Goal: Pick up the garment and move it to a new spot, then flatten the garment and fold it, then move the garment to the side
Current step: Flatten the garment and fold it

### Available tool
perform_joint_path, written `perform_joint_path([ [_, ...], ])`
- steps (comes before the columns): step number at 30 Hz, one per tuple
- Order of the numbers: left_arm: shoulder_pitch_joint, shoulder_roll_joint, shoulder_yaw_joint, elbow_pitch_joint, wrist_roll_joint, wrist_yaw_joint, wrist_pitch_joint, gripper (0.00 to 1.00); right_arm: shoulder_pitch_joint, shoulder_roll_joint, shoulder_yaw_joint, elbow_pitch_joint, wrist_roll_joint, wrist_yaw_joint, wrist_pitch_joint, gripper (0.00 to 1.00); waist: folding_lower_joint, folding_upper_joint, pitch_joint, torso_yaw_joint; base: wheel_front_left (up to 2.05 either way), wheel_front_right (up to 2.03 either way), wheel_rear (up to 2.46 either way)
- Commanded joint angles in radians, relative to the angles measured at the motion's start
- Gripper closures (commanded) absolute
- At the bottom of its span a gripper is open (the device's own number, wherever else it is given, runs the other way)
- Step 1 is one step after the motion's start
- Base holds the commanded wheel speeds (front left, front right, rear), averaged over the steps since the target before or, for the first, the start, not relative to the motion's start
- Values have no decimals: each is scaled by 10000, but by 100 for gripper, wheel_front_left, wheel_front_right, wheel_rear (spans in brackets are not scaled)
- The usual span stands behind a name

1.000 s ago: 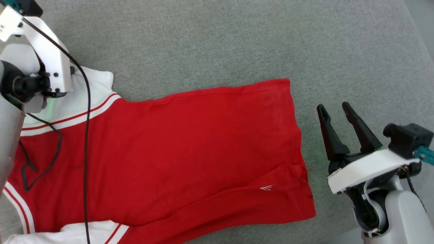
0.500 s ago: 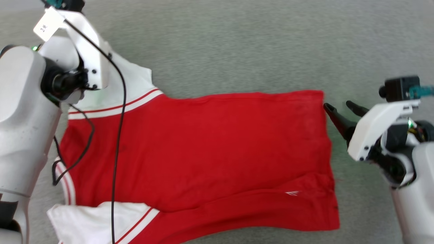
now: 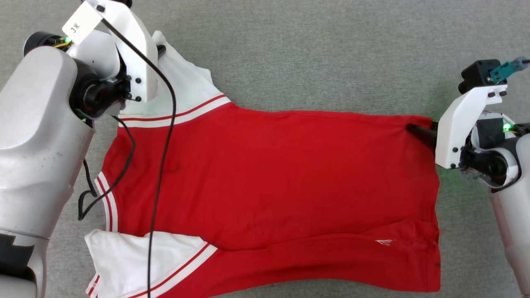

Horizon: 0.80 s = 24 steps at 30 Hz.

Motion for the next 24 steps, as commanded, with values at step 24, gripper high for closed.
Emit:
perform_joint_path([
  [24, 4417, 758, 1566, -1940, -1279, 770, -3074, 100, 1935, 302, -1600, -1629, -1198, -7, -2131, 100, 0, 0, -2153, 547, 0, 0, 0],
])
